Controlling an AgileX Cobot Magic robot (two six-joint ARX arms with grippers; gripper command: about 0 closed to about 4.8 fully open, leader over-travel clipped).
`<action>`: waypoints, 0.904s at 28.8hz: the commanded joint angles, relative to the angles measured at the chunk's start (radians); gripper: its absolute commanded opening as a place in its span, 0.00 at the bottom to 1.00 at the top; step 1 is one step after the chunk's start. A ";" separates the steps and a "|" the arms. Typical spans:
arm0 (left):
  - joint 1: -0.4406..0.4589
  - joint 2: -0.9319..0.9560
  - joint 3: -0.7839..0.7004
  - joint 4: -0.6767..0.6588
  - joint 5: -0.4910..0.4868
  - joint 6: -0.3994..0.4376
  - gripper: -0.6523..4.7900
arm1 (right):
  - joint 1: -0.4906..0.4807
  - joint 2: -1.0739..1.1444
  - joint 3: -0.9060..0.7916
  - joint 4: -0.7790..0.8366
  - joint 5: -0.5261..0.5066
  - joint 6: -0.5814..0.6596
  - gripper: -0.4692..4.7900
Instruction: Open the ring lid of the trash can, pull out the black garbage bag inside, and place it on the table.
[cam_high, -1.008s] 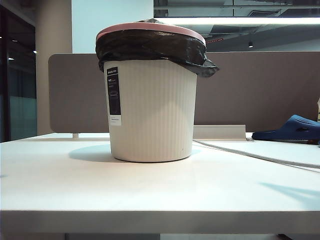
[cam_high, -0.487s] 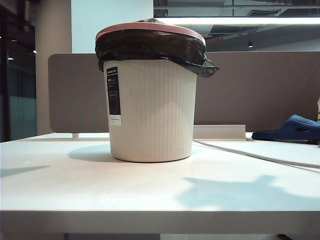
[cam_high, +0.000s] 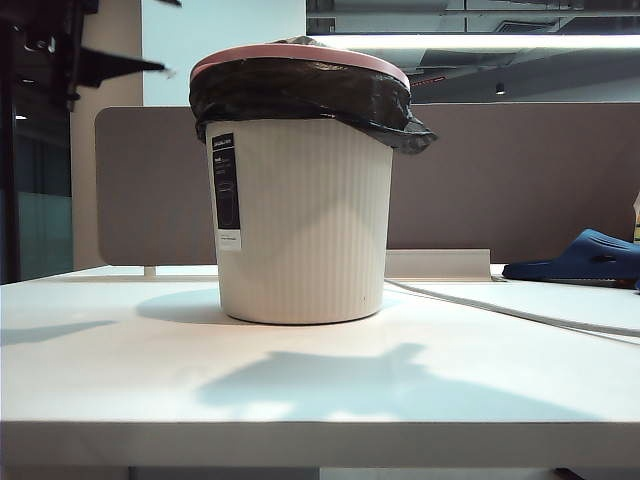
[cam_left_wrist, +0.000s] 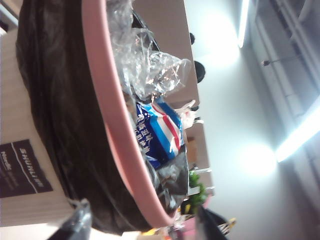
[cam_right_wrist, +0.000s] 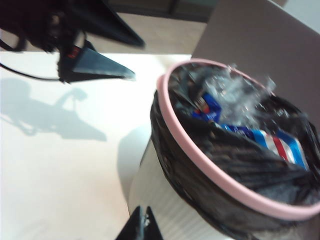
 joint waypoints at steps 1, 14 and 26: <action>-0.001 0.029 0.003 0.089 0.000 -0.069 0.66 | 0.010 0.016 0.005 0.039 0.009 -0.013 0.09; -0.028 0.122 0.011 0.240 -0.005 -0.154 0.66 | 0.054 0.066 0.006 0.116 -0.015 -0.012 0.09; -0.050 0.138 0.017 0.280 -0.065 -0.153 0.66 | 0.087 0.091 0.013 0.121 -0.022 -0.012 0.09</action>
